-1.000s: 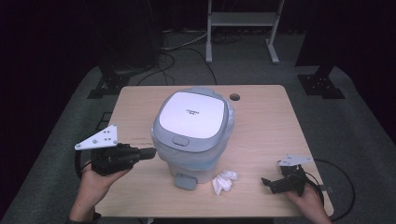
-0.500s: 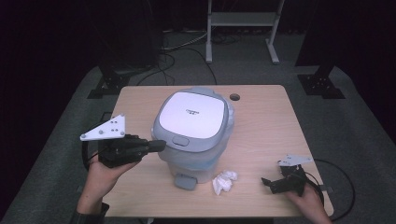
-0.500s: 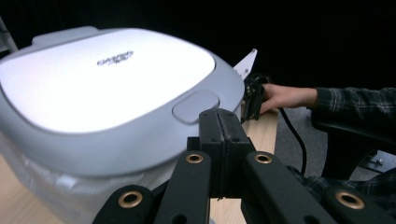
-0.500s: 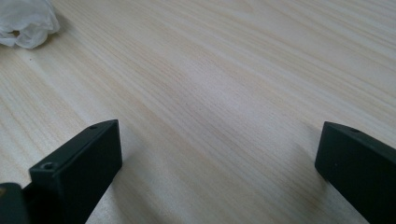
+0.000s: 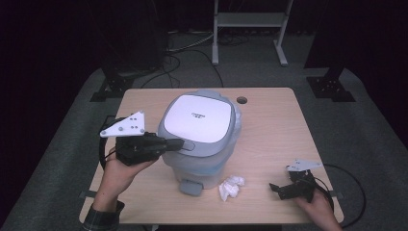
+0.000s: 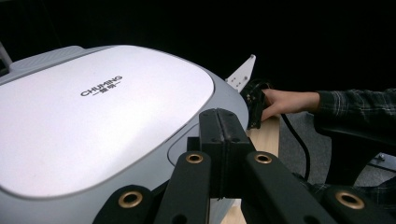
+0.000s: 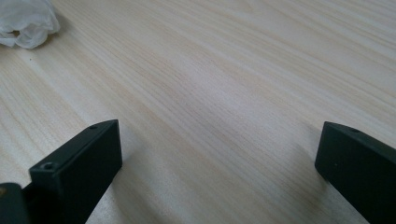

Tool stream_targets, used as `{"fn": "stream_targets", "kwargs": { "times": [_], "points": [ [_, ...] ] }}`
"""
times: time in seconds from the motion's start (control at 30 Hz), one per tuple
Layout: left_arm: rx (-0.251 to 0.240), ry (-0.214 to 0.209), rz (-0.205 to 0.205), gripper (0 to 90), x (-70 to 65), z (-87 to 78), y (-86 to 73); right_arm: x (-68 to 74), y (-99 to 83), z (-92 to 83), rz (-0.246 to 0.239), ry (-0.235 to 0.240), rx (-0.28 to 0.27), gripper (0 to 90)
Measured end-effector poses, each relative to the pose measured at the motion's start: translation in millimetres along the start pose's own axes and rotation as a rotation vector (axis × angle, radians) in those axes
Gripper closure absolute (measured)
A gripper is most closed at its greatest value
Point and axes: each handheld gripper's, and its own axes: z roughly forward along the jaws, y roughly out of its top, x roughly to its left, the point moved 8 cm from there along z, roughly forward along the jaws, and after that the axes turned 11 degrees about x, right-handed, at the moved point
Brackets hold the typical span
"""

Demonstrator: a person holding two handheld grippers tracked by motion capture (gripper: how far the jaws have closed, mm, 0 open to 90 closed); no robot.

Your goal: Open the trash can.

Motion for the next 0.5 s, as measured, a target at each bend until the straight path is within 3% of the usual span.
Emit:
{"fn": "stream_targets", "kwargs": {
  "times": [0.5],
  "points": [
    [0.015,0.005,-0.029,90.0,8.9,12.9,-1.4,0.3,-0.1,-0.1,-0.001,-0.001,0.000,0.0]
  ]
}}
